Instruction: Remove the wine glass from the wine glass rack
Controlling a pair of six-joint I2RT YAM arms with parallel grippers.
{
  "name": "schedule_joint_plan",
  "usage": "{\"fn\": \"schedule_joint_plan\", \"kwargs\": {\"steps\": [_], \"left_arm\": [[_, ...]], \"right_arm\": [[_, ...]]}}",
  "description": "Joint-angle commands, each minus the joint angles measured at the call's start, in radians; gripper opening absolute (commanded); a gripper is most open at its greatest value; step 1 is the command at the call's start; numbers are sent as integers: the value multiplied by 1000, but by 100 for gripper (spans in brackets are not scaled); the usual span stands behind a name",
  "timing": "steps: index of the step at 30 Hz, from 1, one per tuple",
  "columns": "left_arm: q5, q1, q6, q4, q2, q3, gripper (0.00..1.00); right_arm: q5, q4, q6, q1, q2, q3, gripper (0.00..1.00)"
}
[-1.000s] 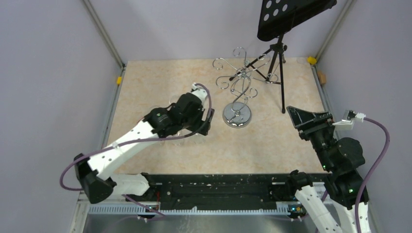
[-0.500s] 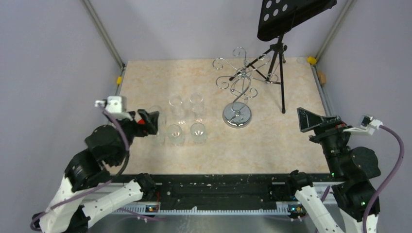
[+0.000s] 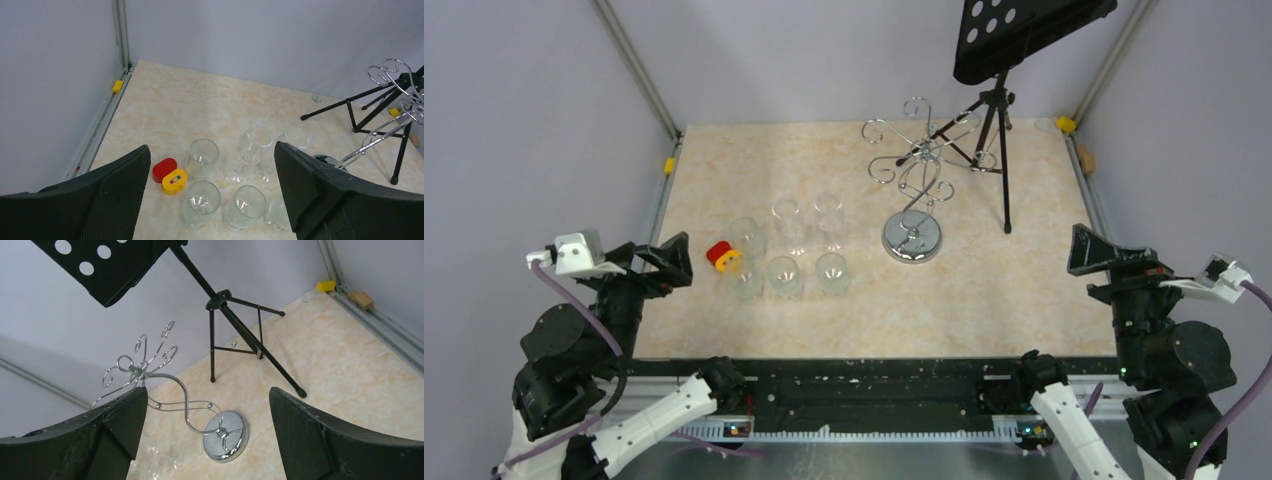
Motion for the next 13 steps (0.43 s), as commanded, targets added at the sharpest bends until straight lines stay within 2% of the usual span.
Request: {"fn": "schedule_joint_plan", "kwargs": {"steps": [1,13], "left_arm": [[-52,0,43,3,-32,36,97],[-58,8,57,7,-70,30,99]], "right_arm": [[62,-12,-46,2,-17,50,93],[76,-17,-35,1,-22,39,95]]}}
